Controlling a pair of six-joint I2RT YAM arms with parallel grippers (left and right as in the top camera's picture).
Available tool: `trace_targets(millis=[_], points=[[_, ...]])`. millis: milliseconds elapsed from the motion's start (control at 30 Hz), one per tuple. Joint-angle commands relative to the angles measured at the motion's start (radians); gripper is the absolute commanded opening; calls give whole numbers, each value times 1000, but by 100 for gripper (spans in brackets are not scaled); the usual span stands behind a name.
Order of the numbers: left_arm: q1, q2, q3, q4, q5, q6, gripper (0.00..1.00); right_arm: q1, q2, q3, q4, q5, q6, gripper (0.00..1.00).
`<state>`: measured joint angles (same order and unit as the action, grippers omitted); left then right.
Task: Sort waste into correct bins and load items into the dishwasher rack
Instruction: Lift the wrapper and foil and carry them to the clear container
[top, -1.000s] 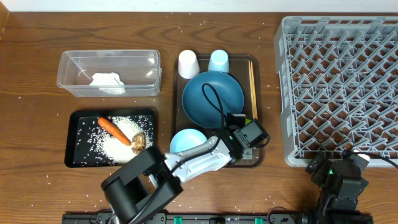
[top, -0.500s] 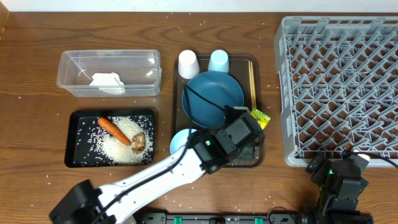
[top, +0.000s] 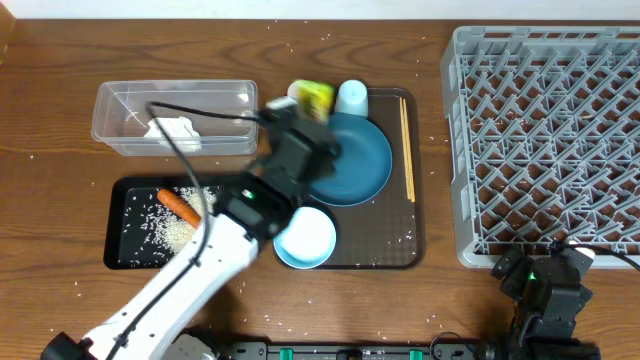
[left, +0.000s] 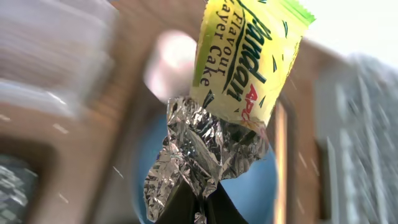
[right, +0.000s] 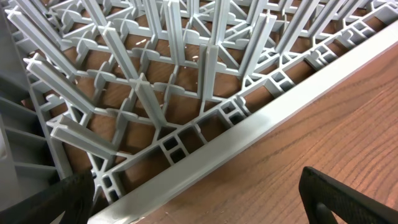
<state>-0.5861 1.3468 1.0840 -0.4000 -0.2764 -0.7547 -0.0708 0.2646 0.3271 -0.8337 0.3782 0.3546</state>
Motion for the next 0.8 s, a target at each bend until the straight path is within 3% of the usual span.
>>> trace_targets(millis=[0,267,500,567,600,667,700,767], points=[[119,14,0,52,-92,18,6,-6,-2,11,-1,10,-11,99],[364,114,0,196,-92,17,11,-6,-2,11,-1,10,-11,99],[477,220,0,253,-92,17,13,-6,-2,11,-1,10,-11,99],[493,228,0,252,-91,18,25,-6,-2,11,-1,10,-12,99],[496,228,0,251,-92,18,46,-6,-2,11,-1,10,-11,99],[496,228,0,252,-92,18,78,-6,-2,11,-1,10,-11,99],[496,228,0,251,-91,18,86,-6,-2,11,-1,10,-11,99],[496,228,0,239,-92,18,90,-6,-2,11,-1,10,-11,99]])
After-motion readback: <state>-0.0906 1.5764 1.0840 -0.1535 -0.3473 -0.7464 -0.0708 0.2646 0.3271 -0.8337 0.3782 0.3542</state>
